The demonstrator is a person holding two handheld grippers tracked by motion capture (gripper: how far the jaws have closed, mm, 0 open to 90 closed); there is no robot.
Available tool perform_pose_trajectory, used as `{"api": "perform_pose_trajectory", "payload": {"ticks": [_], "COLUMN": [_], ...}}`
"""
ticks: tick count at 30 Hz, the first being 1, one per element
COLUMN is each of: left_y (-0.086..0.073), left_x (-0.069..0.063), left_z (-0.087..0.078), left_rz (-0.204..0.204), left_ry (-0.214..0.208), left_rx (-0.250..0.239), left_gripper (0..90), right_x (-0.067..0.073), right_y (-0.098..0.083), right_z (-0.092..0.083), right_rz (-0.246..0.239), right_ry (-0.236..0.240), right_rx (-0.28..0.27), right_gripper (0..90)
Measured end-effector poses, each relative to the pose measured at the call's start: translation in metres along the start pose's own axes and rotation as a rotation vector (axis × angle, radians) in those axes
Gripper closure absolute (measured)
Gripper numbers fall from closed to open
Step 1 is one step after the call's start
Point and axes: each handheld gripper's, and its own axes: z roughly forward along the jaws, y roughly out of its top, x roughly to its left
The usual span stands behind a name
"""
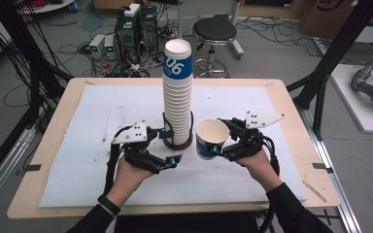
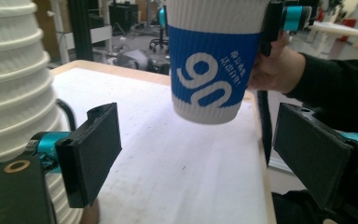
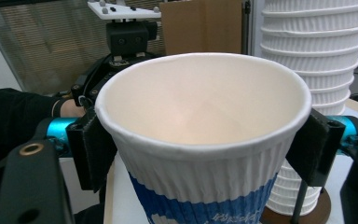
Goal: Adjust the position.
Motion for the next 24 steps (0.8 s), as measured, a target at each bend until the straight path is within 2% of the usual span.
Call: {"api": "perform_pose_trajectory", "payload": {"ticks": [14, 17, 22, 24], "left_y": [-0.003, -0.004, -0.008, -0.010], "left_x": [0.001, 0.002, 0.007, 0.010], "left_z": [-0.029, -0.033, -0.035, -0.035], "left_rz": [0.059, 0.059, 0.069, 0.052], "left_ry": [0.093, 0.097, 0.125, 0.121], "left_rx": [0.012, 0.003, -0.002, -0.005], "left_gripper": [15.2, 15.2, 15.2, 15.2], "right_x": [-0.004, -0.005, -0.005, -0.004], "right_y": [0.000, 0.000, -0.001, -0.001], "right_z": [-0.007, -0.009, -0.010, -0.010], "right_rz": [-0.006, -0.009, -0.006, -0.010], "right_ry": [-0.024, -0.028, -0.030, -0.033], "right_rx": [0.003, 0.002, 0.000, 0.002], "right_gripper": [20.8, 20.8, 20.8, 20.8]}}
